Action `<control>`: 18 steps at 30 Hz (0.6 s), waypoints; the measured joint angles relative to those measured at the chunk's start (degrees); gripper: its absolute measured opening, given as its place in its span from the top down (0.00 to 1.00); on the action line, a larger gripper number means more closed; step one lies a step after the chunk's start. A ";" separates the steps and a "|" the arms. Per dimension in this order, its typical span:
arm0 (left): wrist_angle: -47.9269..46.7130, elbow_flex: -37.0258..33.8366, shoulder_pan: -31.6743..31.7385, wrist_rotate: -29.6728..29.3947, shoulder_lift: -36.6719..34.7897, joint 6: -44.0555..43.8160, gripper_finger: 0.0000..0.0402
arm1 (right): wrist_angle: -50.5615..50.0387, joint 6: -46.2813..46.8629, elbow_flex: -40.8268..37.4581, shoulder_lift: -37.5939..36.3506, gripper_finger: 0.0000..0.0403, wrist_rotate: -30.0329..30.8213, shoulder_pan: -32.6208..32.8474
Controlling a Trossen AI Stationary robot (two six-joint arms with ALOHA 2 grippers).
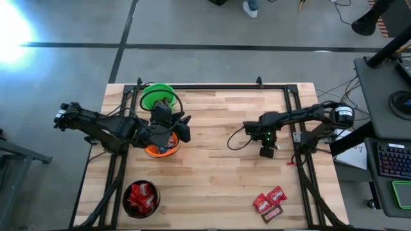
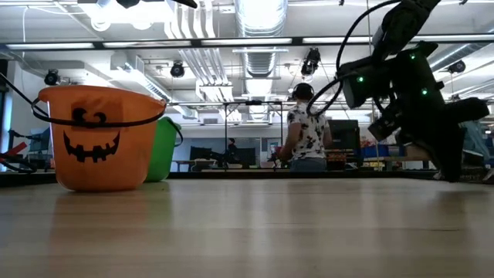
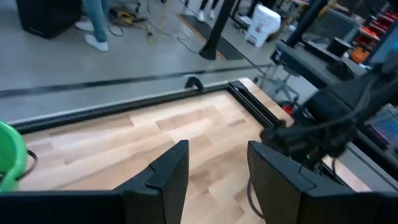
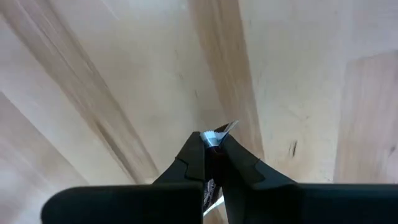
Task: Organize candy in baskets
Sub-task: Put the brown chocolate into the green bucket
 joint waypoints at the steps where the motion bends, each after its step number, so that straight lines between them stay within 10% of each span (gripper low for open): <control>1: 0.00 0.00 0.00 0.88 0.00 0.00 0.64 | 0.00 0.80 0.00 -0.60 0.98 -0.13 0.00; 18: -0.13 0.01 -0.01 9.00 0.00 4.17 0.64 | 0.80 15.00 18.59 -11.59 0.97 -1.24 0.00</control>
